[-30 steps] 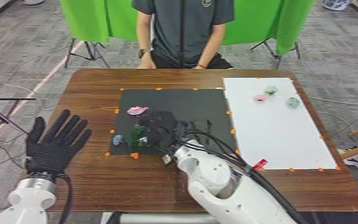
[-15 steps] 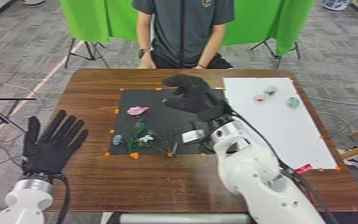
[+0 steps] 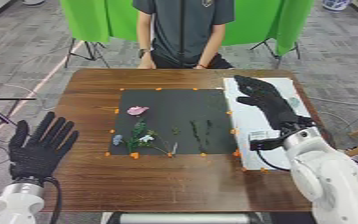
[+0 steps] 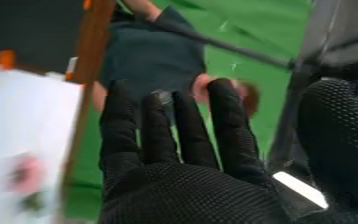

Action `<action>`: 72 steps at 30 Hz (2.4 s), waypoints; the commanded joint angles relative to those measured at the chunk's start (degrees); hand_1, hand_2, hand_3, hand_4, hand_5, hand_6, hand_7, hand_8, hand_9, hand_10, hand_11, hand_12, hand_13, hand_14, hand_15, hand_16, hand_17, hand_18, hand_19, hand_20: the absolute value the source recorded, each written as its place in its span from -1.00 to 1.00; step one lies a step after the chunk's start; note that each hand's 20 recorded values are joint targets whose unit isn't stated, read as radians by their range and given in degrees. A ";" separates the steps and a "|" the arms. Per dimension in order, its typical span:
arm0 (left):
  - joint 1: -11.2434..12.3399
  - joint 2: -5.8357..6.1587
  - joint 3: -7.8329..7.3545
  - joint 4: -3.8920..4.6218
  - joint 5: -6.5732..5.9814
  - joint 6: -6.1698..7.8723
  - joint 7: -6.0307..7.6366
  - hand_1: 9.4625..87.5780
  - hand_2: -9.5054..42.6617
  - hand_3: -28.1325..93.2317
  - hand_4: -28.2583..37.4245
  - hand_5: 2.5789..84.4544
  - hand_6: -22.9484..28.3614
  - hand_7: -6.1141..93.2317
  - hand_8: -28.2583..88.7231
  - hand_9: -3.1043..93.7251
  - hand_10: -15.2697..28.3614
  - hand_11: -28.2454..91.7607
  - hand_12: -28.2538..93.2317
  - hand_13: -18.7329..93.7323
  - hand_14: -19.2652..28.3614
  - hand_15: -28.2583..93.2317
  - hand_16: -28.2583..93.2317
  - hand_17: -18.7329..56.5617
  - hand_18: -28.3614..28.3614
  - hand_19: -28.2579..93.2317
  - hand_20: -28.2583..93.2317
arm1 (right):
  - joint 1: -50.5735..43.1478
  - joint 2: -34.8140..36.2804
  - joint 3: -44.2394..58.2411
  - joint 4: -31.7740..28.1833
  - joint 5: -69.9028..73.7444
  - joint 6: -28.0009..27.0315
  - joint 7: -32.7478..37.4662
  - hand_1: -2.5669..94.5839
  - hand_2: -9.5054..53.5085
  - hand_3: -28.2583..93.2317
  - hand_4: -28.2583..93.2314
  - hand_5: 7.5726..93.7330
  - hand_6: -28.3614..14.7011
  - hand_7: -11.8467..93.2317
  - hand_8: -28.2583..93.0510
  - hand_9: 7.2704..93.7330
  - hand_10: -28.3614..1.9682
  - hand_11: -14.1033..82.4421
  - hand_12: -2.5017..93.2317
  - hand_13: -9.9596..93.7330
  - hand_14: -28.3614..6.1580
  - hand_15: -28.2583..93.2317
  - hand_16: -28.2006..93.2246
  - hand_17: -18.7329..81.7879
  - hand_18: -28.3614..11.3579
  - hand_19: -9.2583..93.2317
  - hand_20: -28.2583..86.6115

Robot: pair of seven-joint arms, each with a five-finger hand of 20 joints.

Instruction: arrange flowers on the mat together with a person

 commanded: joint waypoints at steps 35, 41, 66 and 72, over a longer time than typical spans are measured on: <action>0.49 -1.51 -0.16 0.38 -0.36 -0.02 0.47 -0.63 -0.09 0.57 -1.00 -0.06 0.20 -0.70 -0.69 -0.14 0.43 -0.24 -0.42 -0.13 0.43 -0.15 -0.64 -0.63 0.46 -0.07 -0.35 | -7.22 -2.90 11.22 -1.46 12.25 6.60 0.62 -0.60 -0.50 0.77 -0.94 -0.19 0.16 -0.56 -0.70 -0.38 0.06 -0.66 -0.74 -0.35 0.11 -0.48 -0.31 -0.37 -0.09 -0.30 -0.35; 0.59 -1.57 -0.15 0.30 -0.38 -0.16 0.61 -0.63 -0.10 0.58 -1.00 -0.06 0.20 -0.70 -0.69 -0.14 0.41 -0.24 -0.42 -0.13 0.41 -0.17 -0.65 -0.63 0.46 -0.07 -0.35 | -8.21 -3.76 12.50 -2.50 11.48 5.44 1.21 -0.58 -0.51 0.76 -0.94 -0.18 0.16 -0.55 -0.70 -0.38 0.06 -0.65 -0.74 -0.35 0.10 -0.47 -0.32 -0.37 -0.09 -0.28 -0.34; -0.25 -0.80 0.52 0.65 -1.32 -0.31 0.65 -0.52 0.00 0.40 -1.00 -0.06 0.17 -0.69 -0.69 -0.15 0.42 -0.24 -0.42 -0.14 0.41 -0.18 -0.64 -0.64 0.46 -0.07 -0.35 | -7.20 -1.94 12.36 -2.64 -8.95 5.92 0.89 -0.54 -0.64 0.77 -0.93 -0.14 0.15 -0.52 -0.71 -0.37 0.05 -0.64 -0.74 -0.36 0.23 -0.48 -0.36 -0.37 0.10 -0.33 -0.39; 0.08 -0.82 0.33 0.47 -1.12 -0.52 1.13 -0.53 0.00 0.38 -1.00 -0.06 0.19 -0.70 -0.69 -0.15 0.42 -0.24 -0.43 -0.14 0.42 -0.18 -0.64 -0.64 0.46 -0.07 -0.35 | -4.12 0.20 11.83 0.09 -18.31 5.61 0.13 -0.53 -0.67 0.78 -0.93 -0.15 0.15 -0.51 -0.71 -0.39 0.07 -0.64 -0.74 -0.39 0.27 -0.47 -0.40 -0.38 0.09 -0.33 -0.41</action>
